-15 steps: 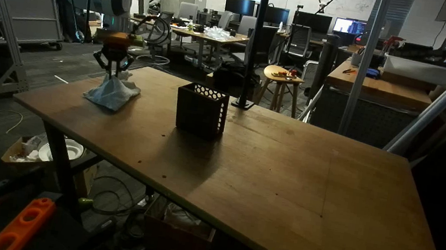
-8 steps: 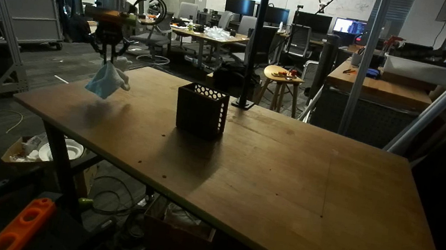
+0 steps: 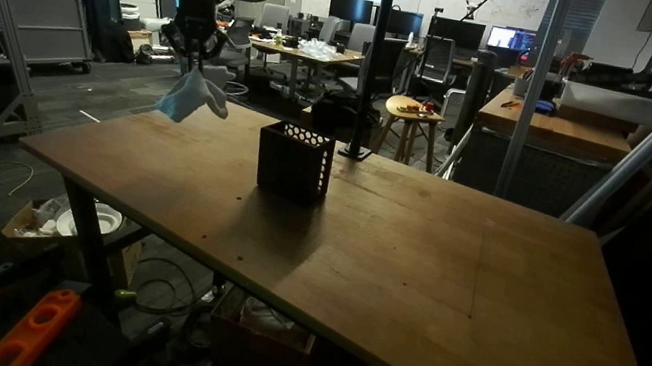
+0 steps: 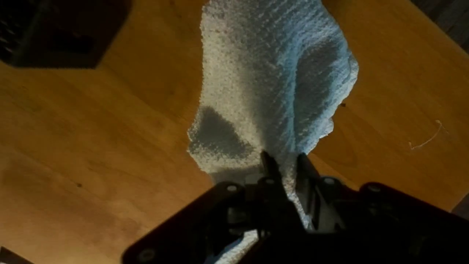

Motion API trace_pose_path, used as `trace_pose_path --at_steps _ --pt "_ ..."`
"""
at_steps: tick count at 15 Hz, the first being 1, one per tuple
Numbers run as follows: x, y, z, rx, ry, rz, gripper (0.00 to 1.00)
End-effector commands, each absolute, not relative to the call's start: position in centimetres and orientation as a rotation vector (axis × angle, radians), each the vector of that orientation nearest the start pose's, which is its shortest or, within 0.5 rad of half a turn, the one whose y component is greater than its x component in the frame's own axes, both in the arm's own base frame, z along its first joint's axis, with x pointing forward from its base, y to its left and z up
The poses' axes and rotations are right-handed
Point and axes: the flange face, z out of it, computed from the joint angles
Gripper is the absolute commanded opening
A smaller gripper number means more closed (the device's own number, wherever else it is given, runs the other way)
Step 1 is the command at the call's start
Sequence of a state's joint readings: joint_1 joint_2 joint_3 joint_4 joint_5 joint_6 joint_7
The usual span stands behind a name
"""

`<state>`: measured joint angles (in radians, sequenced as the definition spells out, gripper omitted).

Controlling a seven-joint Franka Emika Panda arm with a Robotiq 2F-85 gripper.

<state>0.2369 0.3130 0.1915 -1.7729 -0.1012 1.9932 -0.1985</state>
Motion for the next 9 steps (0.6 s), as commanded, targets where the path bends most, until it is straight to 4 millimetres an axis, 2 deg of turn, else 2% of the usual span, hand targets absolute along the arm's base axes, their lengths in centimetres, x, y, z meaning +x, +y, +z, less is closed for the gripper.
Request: trace_pose_path --at_steps 1,5,7,9 --pt "57.2 17.3 41.3 -3.119 -0.855 0.134 0.08" --pt "57.4 7.9 43.4 -3.197 -0.672 0.101 0.08" --pt "57.8 4.3 43.9 -3.226 -0.597 0.089 0.08" --pt "58.4 1.7 44.2 -3.242 -0.538 0.087 0.08"
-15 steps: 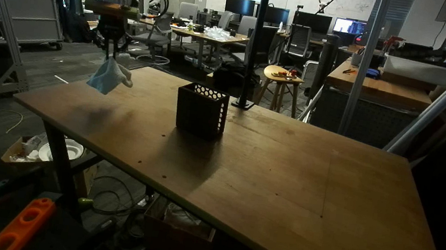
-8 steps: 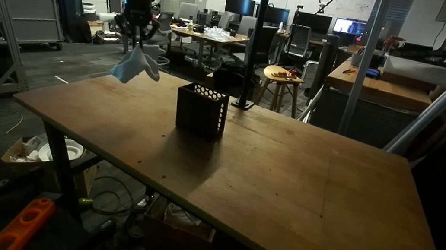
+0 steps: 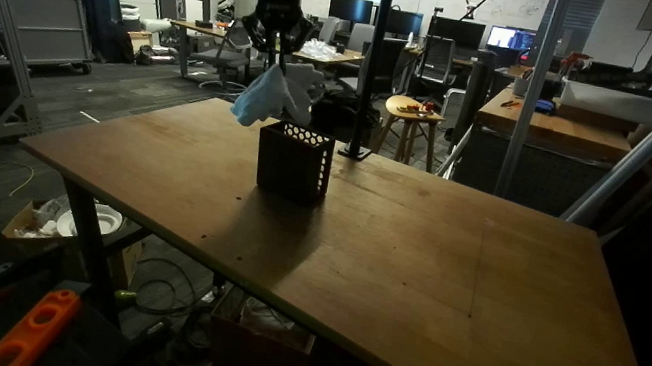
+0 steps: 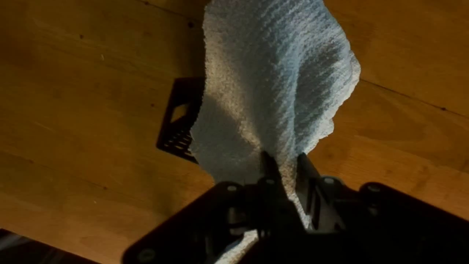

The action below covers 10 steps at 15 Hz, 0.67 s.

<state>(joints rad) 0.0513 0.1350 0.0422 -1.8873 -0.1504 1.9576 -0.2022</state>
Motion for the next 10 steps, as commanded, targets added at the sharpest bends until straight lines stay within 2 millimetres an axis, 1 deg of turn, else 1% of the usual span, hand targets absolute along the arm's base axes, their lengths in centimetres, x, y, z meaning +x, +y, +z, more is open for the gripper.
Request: trace_pose_path --at_steps 1,3,5,10 --pt "58.7 0.9 44.2 -3.244 -0.514 0.083 0.08" --pt "59.3 0.1 44.1 -3.233 -0.462 0.073 0.08" --pt "59.6 -0.1 43.7 -3.236 -0.468 0.067 0.08" --pt "60.6 -1.0 41.8 -3.208 -0.402 0.047 0.08"
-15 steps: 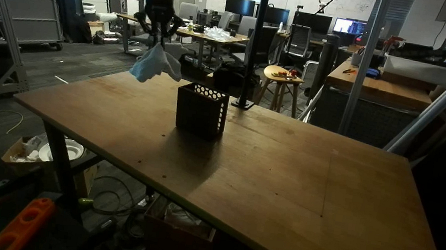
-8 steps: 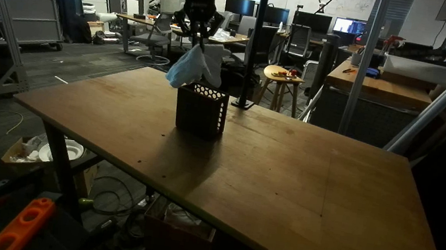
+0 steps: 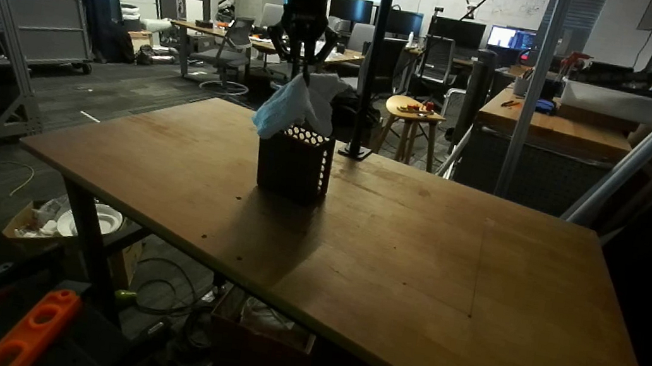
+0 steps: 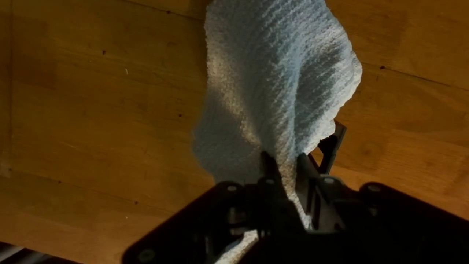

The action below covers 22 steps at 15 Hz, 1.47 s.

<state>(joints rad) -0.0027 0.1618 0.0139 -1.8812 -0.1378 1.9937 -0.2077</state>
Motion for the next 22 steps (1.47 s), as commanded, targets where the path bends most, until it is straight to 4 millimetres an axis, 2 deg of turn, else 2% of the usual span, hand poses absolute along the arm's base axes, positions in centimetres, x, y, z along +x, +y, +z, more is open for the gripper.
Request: trace_pose_path --at_steps 1,5,9,16,22 --pt "60.8 -1.3 41.5 -3.204 -0.387 0.043 0.08" --pt "61.3 -2.7 39.2 -3.172 -0.303 0.036 0.08" --pt "61.7 -3.1 36.1 -3.128 -0.251 0.078 0.08" --pt "61.9 -2.2 30.9 -3.059 -0.261 0.219 0.08" --pt "61.8 -1.1 28.1 -3.021 -0.334 0.319 0.09"
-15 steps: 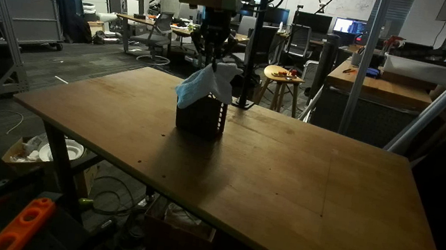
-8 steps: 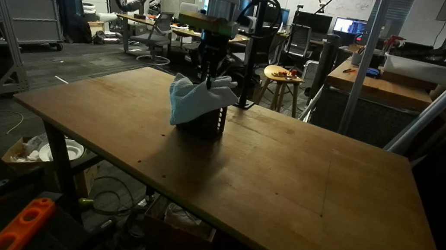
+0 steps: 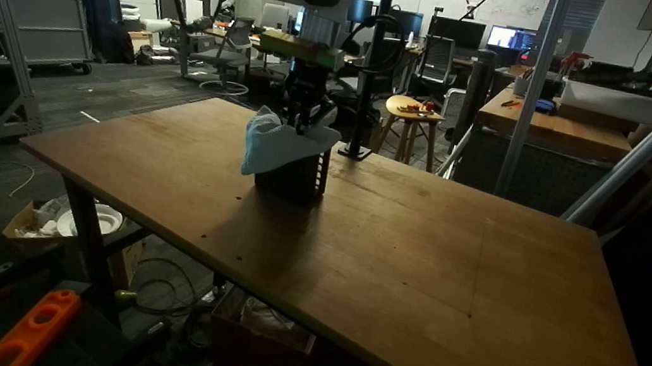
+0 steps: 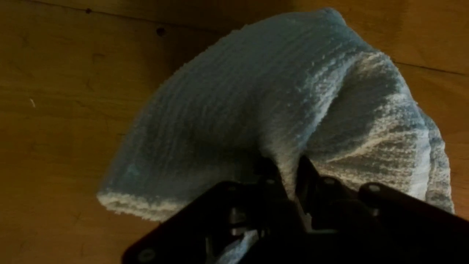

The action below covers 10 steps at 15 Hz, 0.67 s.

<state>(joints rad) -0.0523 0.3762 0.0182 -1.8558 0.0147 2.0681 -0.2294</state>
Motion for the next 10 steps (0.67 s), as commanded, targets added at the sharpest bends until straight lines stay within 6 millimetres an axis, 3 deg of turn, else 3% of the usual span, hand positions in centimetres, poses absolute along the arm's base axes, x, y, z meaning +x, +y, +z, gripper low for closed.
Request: trace_pose_path --at_steps 1,7,10 --pt "61.7 -0.8 27.4 -3.012 -0.350 0.342 0.09" --pt "61.2 1.9 21.3 -2.912 -0.473 0.481 0.09" --pt "61.3 1.2 22.2 -2.917 -0.478 0.500 0.09"
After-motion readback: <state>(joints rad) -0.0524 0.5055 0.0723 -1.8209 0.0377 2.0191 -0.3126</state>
